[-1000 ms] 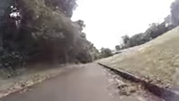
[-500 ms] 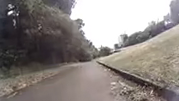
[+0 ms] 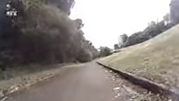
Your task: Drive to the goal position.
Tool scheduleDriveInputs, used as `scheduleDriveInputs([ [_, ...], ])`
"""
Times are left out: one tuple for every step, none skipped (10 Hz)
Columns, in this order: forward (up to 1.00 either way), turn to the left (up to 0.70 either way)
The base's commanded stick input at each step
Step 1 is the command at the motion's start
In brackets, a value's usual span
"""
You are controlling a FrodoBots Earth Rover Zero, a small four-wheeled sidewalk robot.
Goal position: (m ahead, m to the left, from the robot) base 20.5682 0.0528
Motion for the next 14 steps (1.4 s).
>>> scheduleDriveInputs([
  [0.70,0.00],
  [0.70,0.00],
  [0.70,0.14],
  [0.70,0.14],
  [0.70,0.14],
  [0.70,0.14],
  [0.70,0.14],
  [0.70,0.04],
  [0.70,0.02],
  [0.70,0.00],
  [0.70,0.00],
  [0.70,0.00],
  [0.70,0.00],
  [0.70,0.00],
])
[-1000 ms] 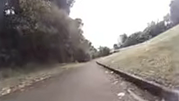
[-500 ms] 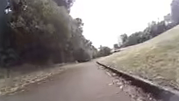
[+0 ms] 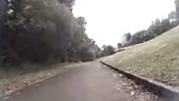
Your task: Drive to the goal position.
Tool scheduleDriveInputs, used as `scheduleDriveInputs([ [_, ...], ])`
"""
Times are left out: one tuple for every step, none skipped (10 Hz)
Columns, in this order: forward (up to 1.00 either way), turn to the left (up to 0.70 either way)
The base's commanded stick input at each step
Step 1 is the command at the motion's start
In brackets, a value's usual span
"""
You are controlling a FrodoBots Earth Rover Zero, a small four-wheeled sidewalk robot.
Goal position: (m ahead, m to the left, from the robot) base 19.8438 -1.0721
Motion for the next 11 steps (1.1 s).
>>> scheduleDriveInputs([
  [0.70,0.00],
  [0.70,0.00],
  [0.70,0.00],
  [0.70,0.00],
  [0.70,0.00],
  [0.70,0.00],
  [0.70,0.00],
  [0.70,0.00],
  [0.70,0.00],
  [0.70,0.00],
  [0.70,0.00],
])
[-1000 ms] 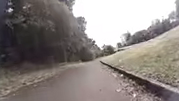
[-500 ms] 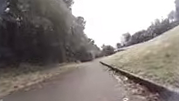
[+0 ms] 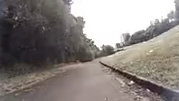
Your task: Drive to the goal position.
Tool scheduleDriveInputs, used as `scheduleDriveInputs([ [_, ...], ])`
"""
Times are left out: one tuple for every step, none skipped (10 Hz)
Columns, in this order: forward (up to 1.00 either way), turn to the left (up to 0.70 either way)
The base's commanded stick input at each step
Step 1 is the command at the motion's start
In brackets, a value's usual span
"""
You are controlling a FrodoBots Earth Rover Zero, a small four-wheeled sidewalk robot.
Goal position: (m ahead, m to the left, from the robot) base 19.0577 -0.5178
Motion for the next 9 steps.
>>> scheduleDriveInputs([
  [0.70,0.00],
  [0.70,0.00],
  [0.70,0.00],
  [0.70,0.00],
  [0.70,0.00],
  [0.70,0.00],
  [0.70,0.00],
  [0.70,0.00],
  [0.70,0.00],
])
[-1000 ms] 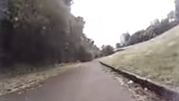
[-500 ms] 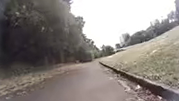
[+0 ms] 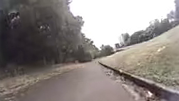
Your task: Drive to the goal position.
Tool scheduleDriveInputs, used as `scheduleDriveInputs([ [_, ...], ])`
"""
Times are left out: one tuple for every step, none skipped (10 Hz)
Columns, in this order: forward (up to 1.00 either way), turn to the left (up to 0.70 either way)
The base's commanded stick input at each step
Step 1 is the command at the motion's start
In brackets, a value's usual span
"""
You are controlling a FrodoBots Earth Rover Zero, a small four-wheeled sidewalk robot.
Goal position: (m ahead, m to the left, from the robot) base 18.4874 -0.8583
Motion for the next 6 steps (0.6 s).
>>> scheduleDriveInputs([
  [0.70,0.00],
  [0.70,0.03],
  [0.70,0.07],
  [0.70,0.11],
  [0.70,0.12],
  [0.70,0.06],
])
